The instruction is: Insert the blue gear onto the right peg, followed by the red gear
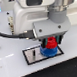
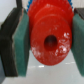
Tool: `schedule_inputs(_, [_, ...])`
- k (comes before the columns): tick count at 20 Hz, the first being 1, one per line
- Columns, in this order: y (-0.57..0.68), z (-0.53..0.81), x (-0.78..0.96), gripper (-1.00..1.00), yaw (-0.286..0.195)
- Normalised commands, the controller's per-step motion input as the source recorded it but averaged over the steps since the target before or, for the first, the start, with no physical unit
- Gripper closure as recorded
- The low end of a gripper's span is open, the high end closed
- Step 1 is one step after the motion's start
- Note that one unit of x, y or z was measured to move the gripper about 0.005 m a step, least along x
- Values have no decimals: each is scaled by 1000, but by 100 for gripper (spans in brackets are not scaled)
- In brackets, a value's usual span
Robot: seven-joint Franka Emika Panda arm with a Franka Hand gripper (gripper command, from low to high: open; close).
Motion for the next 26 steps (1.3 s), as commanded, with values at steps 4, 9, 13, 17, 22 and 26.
schedule_inputs(4, [-38, 77, 89, 100, 0])
schedule_inputs(9, [-120, -50, 103, 100, 0])
schedule_inputs(13, [-129, -114, 148, 100, 0])
schedule_inputs(17, [-132, -215, 169, 100, 0])
schedule_inputs(22, [-30, -214, 183, 100, 0])
schedule_inputs(26, [25, -66, 161, 100, 0])
